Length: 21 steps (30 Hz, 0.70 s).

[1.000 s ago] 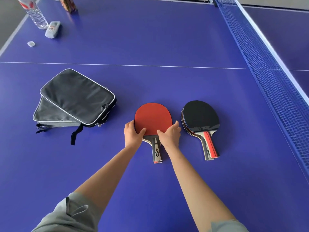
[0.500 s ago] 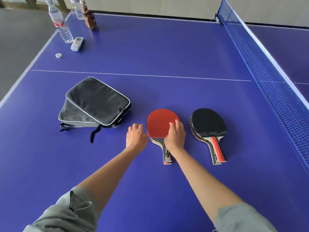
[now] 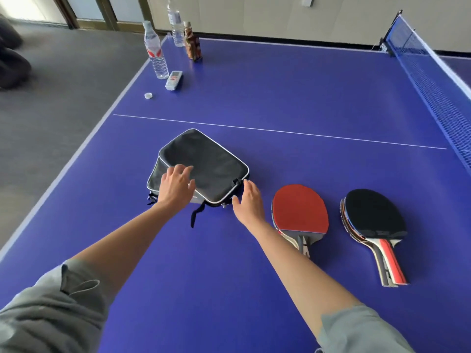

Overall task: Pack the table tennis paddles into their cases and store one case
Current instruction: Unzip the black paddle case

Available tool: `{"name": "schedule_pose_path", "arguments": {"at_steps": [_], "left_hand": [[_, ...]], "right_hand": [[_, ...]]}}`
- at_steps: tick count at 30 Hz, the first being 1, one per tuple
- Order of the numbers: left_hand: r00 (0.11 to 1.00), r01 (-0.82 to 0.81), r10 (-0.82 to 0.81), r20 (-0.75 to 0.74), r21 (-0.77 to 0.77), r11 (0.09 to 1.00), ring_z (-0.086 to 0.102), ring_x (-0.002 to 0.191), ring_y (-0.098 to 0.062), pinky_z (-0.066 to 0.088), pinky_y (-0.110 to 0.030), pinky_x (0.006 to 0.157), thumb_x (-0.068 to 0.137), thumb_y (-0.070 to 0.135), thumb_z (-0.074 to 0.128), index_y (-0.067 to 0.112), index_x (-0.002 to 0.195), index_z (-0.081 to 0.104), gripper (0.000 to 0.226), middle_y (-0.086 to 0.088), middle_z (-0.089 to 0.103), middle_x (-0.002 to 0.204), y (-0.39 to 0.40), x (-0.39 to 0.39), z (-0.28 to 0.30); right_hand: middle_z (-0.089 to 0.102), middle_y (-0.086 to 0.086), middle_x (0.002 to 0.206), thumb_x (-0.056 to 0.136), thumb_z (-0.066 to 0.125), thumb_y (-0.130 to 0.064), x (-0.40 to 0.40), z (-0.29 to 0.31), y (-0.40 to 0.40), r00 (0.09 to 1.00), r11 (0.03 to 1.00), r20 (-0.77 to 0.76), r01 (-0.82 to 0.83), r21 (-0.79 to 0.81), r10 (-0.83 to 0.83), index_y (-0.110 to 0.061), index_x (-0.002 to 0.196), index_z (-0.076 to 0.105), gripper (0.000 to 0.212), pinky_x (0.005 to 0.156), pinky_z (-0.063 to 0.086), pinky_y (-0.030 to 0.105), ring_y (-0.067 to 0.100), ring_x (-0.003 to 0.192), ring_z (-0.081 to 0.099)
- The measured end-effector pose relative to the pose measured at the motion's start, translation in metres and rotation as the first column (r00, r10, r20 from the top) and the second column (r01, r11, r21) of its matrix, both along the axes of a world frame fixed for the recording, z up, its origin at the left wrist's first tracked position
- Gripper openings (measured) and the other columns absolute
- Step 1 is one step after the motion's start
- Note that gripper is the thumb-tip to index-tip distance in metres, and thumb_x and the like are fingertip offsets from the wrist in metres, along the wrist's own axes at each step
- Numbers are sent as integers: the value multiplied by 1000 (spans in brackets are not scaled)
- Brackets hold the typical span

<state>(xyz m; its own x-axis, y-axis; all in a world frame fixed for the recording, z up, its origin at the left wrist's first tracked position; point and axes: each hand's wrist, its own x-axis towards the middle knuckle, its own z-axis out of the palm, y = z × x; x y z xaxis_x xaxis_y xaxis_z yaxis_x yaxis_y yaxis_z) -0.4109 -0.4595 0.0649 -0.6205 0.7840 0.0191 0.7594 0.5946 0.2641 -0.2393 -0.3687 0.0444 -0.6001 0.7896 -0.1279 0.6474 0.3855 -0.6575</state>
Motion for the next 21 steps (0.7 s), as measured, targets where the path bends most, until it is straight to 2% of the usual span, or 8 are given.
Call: {"name": "schedule_pose_path", "arguments": {"at_steps": [5, 9, 12, 15, 21], "left_hand": [[997, 78, -80, -15, -97, 992, 37, 125, -38, 32, -46, 103, 95, 29, 48, 9, 140, 39, 49, -17, 43, 137, 24, -91, -5], [994, 112, -112, 13, -171, 979, 30, 131, -41, 26, -49, 108, 93, 41, 50, 18, 146, 28, 62, -22, 30, 145, 42, -136, -19], [985, 115, -80, 150, -239, 964, 31, 129, -40, 25, -49, 108, 90, 51, 50, 31, 148, 22, 67, -20, 28, 142, 50, -148, -36], [972, 103, -69, 226, -142, 984, 32, 124, -39, 27, -48, 107, 86, 51, 56, 33, 146, 28, 68, -20, 34, 133, 45, -149, -48], [966, 58, -48, 253, -34, 998, 32, 121, -38, 34, -49, 104, 83, 50, 62, 36, 142, 36, 66, -21, 33, 127, 12, -131, -45]], "right_hand": [[20, 18, 154, 94, 52, -27, -45, -11, -10, 941, 925, -15, 330, -187, -339, 5, 147, 7, 76, 113, 23, 33, 29, 142, 21], [25, 17, 153, 95, 51, -25, -67, -28, -19, 890, 865, -42, 428, -262, -453, 4, 147, 10, 72, 112, 23, 31, 28, 141, 24], [31, 14, 150, 95, 51, -19, -77, -35, -23, 847, 831, -86, 488, -265, -525, 2, 146, 16, 66, 111, 25, 30, 26, 139, 29], [38, 15, 145, 93, 53, -15, -78, -39, -23, 825, 815, -95, 522, -251, -557, -1, 145, 23, 62, 112, 29, 34, 27, 135, 34], [43, 11, 138, 92, 53, -15, -72, -35, -26, 800, 806, -147, 541, -242, -581, -8, 143, 30, 56, 102, 35, 29, 24, 128, 42]]}}
